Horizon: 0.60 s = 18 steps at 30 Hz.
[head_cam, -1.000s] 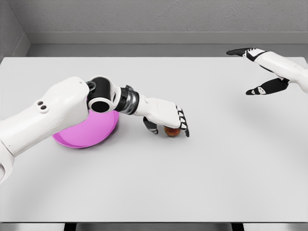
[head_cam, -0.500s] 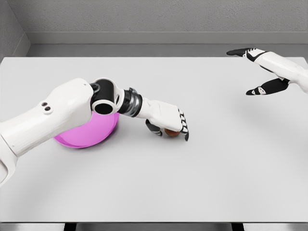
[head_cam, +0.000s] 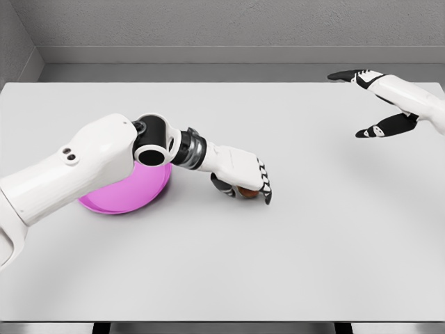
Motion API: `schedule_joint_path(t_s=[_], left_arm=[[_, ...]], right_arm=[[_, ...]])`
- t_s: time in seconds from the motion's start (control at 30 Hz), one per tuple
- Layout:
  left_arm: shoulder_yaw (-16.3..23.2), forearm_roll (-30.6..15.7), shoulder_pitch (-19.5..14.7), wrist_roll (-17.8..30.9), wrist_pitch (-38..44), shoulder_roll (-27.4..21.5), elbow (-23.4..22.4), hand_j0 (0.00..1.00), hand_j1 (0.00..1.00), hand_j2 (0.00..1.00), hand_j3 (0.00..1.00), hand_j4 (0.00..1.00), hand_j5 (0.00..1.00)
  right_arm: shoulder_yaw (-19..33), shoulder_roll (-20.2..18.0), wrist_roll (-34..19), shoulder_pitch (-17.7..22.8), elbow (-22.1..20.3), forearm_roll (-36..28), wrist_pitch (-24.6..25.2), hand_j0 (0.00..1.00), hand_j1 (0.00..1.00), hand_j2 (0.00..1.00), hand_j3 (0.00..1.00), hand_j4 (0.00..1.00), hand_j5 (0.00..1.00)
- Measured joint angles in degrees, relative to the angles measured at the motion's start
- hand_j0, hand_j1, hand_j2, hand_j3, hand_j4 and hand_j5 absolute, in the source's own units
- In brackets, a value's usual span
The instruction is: Put the apple on the plate with both arms
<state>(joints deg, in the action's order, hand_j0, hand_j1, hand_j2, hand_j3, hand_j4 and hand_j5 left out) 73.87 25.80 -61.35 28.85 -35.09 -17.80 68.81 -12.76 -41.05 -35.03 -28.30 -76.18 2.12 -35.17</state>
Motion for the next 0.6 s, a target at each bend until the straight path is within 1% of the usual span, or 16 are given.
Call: schedule_joint_path(t_s=[0.13,0.33,0.43,0.53,0.6], left_arm=[[0.0,0.0,-0.1,0.0,0.0,0.3,-1.3,0.76,0.76,0.76,0.76,0.76,0.76],[0.0,0.1,-0.1,0.0,0.0,0.8,-1.7,0.75,0.75,0.75,0.75,0.75,0.75],[0.0,0.2,-0.1,0.0,0.0,0.9,-1.7,0.66,0.66,0.66,0.66,0.66,0.66],[0.0,0.2,-0.1,0.0,0.0,0.9,-1.7,0.60,0.60,0.60,0.60,0.60,0.60],[0.0,0.2,-0.1,0.0,0.0,0.8,-1.7,0.58,0.58,0.58,0.58,0.58,0.58]], right_arm=[[0.0,-0.1,0.0,0.0,0.0,0.0,0.0,1.00,1.00,1.00,1.00,1.00,1.00],[0.0,-0.1,0.0,0.0,0.0,0.0,0.0,1.00,1.00,1.00,1.00,1.00,1.00],[0.0,-0.1,0.0,0.0,0.0,0.0,0.0,1.00,1.00,1.00,1.00,1.00,1.00],[0.0,-0.2,0.0,0.0,0.0,0.0,0.0,1.00,1.00,1.00,1.00,1.00,1.00],[0.0,-0.3,0.0,0.0,0.0,0.0,0.0,1.00,1.00,1.00,1.00,1.00,1.00]])
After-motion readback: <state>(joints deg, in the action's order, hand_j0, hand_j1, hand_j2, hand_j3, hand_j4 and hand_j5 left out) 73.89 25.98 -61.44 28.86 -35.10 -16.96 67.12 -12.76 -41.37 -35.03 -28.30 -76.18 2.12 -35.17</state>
